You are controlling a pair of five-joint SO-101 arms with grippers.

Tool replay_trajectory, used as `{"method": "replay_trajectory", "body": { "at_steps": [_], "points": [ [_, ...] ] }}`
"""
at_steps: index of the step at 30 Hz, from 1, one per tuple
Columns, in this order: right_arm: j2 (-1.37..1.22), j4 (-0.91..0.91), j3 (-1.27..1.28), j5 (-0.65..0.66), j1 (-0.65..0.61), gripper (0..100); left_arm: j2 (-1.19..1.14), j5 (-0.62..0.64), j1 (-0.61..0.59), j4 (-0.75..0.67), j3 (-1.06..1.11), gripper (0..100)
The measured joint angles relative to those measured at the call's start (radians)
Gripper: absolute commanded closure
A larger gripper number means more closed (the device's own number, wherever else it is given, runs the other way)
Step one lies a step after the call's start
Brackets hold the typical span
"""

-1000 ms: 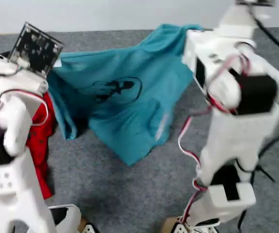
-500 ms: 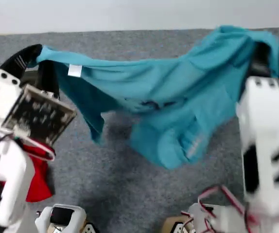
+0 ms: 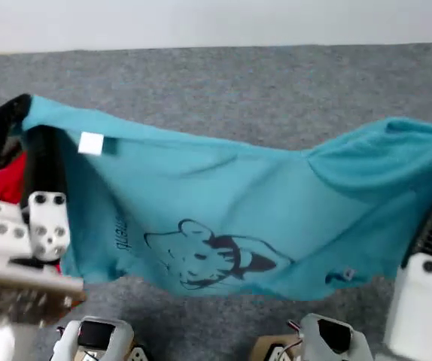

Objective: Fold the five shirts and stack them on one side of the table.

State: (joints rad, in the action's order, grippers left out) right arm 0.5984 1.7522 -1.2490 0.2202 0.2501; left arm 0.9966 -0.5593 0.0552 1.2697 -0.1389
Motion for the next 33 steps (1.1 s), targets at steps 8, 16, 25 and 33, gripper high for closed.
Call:
{"method": "replay_trajectory", "body": {
  "at_steps": [8, 16, 25, 33],
  "points": [
    [0.017, -0.112, 0.000, 0.015, 0.009, 99.1, 0.043, 0.000, 0.000, 0.000, 0.000, 100],
    [0.017, -0.230, 0.000, 0.060, 0.009, 99.1, 0.043, 0.000, 0.002, 0.028, 0.026, 100],
    [0.018, -0.241, 0.023, 0.081, 0.011, 99.1, 0.043, 0.000, 0.003, 0.049, 0.072, 100],
    [0.018, -0.241, 0.028, 0.097, 0.011, 99.1, 0.043, 0.000, 0.003, 0.058, 0.153, 100]
  ]
}}
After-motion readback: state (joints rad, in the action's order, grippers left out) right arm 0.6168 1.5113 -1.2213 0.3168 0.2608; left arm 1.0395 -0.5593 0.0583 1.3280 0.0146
